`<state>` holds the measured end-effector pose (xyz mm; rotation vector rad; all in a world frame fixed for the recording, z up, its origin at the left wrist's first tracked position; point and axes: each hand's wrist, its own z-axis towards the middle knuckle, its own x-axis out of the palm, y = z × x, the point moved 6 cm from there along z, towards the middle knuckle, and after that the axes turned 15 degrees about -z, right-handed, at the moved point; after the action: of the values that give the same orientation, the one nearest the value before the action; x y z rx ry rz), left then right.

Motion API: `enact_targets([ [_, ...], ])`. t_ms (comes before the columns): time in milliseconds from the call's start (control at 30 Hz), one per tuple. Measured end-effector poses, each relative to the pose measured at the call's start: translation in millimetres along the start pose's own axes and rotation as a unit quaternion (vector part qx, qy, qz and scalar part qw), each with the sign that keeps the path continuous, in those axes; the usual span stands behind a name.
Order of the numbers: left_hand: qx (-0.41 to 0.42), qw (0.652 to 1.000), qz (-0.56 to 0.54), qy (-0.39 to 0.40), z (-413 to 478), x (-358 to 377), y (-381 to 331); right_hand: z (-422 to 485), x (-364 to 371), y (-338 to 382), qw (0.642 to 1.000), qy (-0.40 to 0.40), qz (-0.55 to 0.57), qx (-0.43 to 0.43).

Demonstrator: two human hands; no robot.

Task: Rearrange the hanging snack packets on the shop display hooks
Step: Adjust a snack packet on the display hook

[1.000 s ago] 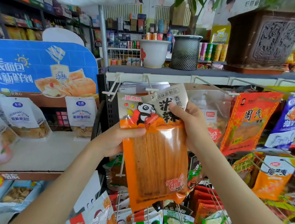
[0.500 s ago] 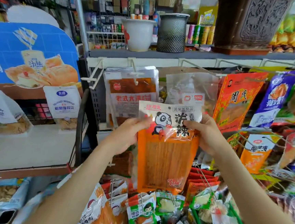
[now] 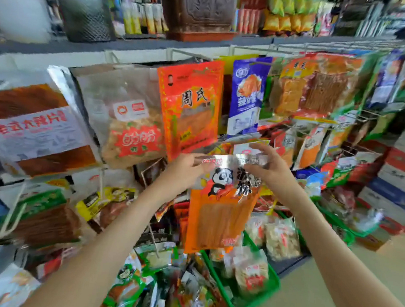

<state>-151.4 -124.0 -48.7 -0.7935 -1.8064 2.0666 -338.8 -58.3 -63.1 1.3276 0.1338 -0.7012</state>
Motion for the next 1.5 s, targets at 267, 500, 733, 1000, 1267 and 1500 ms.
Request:
enact_targets([
  [267, 0.026, 0.992, 0.096, 0.078, 66, 211, 0, -15, -155, -117, 0.933, -0.017, -0.360, -0.025],
  [500, 0.006, 0.987, 0.110, 0.118, 141, 365, 1, -14, -282, -232, 0.938, -0.113, -0.321, 0.066],
  [733, 0.005, 0.951, 0.191, 0.242, 267, 519, 3, 28, -410, -351, 0.934, -0.112, -0.326, 0.095],
  [1000, 0.103, 0.904, 0.294, 0.293, 390, 717, -33, 95, -558, -455, 0.903, -0.109, -0.406, 0.083],
  [1267, 0.056, 0.934, 0.275, 0.220, 520, 841, -11, 176, -676, -579, 0.901, -0.112, -0.407, 0.104],
  [1500, -0.006, 0.927, 0.354, 0.122, 600, 892, 46, 249, -714, -713, 0.938, 0.023, -0.309, 0.158],
])
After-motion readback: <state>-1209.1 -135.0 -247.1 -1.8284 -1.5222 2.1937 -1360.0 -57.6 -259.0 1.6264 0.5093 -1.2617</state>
